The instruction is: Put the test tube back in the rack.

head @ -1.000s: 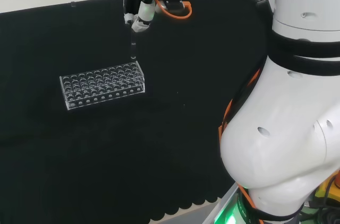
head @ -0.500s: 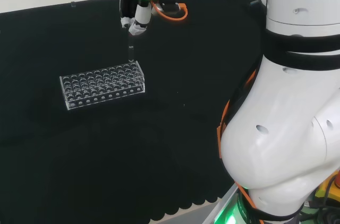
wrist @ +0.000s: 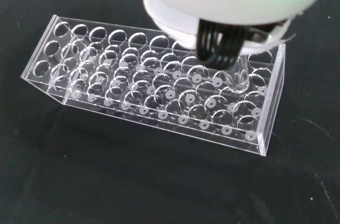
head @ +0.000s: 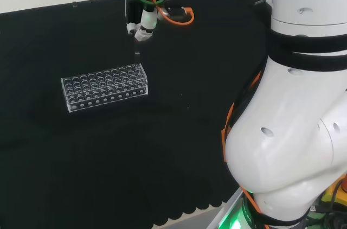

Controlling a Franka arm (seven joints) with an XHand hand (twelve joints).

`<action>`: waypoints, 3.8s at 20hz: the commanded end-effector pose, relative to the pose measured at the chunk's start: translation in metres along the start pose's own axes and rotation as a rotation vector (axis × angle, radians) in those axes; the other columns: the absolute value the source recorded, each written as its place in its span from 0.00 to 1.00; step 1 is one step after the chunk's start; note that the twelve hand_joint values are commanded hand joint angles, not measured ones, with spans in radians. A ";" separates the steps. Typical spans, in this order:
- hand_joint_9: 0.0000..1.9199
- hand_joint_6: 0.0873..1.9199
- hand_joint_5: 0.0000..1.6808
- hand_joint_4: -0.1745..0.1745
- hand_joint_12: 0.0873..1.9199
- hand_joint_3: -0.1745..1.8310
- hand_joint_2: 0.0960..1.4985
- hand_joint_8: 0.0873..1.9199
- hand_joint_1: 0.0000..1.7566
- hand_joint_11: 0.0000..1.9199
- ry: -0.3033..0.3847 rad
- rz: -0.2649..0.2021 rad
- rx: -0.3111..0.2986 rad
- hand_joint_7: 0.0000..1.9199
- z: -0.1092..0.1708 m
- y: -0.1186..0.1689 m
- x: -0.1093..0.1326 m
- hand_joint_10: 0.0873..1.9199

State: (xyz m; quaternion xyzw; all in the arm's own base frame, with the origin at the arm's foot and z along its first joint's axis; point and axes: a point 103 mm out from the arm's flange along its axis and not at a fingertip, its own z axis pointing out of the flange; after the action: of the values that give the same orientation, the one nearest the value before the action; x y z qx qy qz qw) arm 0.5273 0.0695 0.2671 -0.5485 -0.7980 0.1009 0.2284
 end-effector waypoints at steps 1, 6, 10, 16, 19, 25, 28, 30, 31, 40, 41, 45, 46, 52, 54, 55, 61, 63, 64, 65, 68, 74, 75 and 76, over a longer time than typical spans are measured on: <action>0.71 0.25 0.81 0.00 0.55 0.53 0.26 0.27 0.82 0.54 0.014 -0.001 0.001 0.79 0.004 0.000 0.001 0.20; 0.71 0.25 0.81 0.00 0.55 0.53 0.26 0.27 0.82 0.54 0.020 -0.007 0.005 0.79 0.007 0.005 0.001 0.20; 0.71 0.26 0.81 0.00 0.55 0.53 0.26 0.27 0.82 0.54 0.017 -0.007 0.002 0.79 0.007 0.006 -0.001 0.20; 0.71 0.26 0.81 0.00 0.55 0.53 0.26 0.27 0.82 0.54 0.021 -0.004 0.012 0.79 0.006 0.013 -0.008 0.20; 0.71 0.26 0.81 0.00 0.55 0.53 0.26 0.27 0.82 0.54 0.013 -0.002 0.003 0.79 0.006 0.015 -0.010 0.20; 0.71 0.26 0.81 0.00 0.55 0.53 0.26 0.27 0.82 0.54 0.016 0.004 0.004 0.79 0.008 0.018 -0.013 0.20; 0.71 0.26 0.81 0.00 0.55 0.53 0.26 0.27 0.82 0.54 0.014 0.003 0.005 0.79 0.008 0.018 -0.014 0.20; 0.71 0.26 0.81 0.00 0.55 0.53 0.26 0.27 0.82 0.54 0.015 0.002 0.007 0.79 0.009 0.018 -0.015 0.20; 0.71 0.26 0.81 0.00 0.55 0.53 0.26 0.27 0.82 0.54 0.015 0.001 0.008 0.79 0.009 0.019 -0.015 0.20; 0.71 0.26 0.81 0.00 0.55 0.53 0.26 0.27 0.82 0.54 0.021 -0.003 0.018 0.79 0.014 0.022 -0.016 0.20; 0.71 0.26 0.81 0.00 0.55 0.53 0.26 0.27 0.82 0.54 0.022 -0.004 0.020 0.79 0.015 0.023 -0.016 0.20; 0.71 0.26 0.81 0.00 0.55 0.53 0.26 0.27 0.82 0.54 0.027 -0.011 0.020 0.79 0.016 0.025 -0.015 0.20; 0.71 0.26 0.81 0.00 0.55 0.53 0.26 0.27 0.82 0.54 0.028 -0.012 0.020 0.79 0.016 0.025 -0.015 0.20; 0.71 0.26 0.81 0.00 0.55 0.53 0.26 0.27 0.82 0.54 0.027 -0.013 0.028 0.79 0.021 0.030 -0.015 0.20; 0.71 0.26 0.81 0.00 0.55 0.53 0.26 0.27 0.82 0.54 0.028 -0.014 0.027 0.79 0.023 0.031 -0.015 0.20; 0.71 0.26 0.81 0.00 0.55 0.53 0.26 0.27 0.82 0.54 0.030 -0.014 0.027 0.79 0.025 0.032 -0.016 0.20; 0.71 0.26 0.81 0.00 0.55 0.53 0.26 0.27 0.82 0.54 0.034 -0.017 0.032 0.79 0.031 0.035 -0.019 0.20; 0.71 0.26 0.81 0.00 0.55 0.53 0.26 0.27 0.82 0.54 0.034 -0.017 0.034 0.79 0.032 0.034 -0.020 0.20; 0.71 0.26 0.81 0.00 0.55 0.53 0.26 0.27 0.82 0.54 0.033 -0.016 0.034 0.79 0.033 0.035 -0.020 0.20; 0.71 0.26 0.81 0.00 0.55 0.53 0.26 0.27 0.82 0.54 0.033 -0.015 0.036 0.79 0.034 0.036 -0.021 0.20; 0.71 0.26 0.81 0.00 0.55 0.53 0.26 0.27 0.82 0.54 0.033 -0.011 0.043 0.79 0.036 0.037 -0.021 0.20; 0.71 0.26 0.81 0.00 0.55 0.53 0.26 0.27 0.82 0.54 0.031 0.006 0.055 0.79 0.047 0.041 -0.025 0.20; 0.71 0.26 0.81 0.00 0.55 0.53 0.26 0.27 0.82 0.54 0.031 0.010 0.059 0.79 0.049 0.041 -0.026 0.20; 0.71 0.26 0.81 0.00 0.55 0.53 0.26 0.27 0.82 0.54 0.030 0.014 0.062 0.79 0.050 0.042 -0.027 0.20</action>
State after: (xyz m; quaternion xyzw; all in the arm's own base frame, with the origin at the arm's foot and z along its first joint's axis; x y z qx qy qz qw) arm 0.5462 0.0662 0.2052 -0.5441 -0.7908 0.1133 0.2562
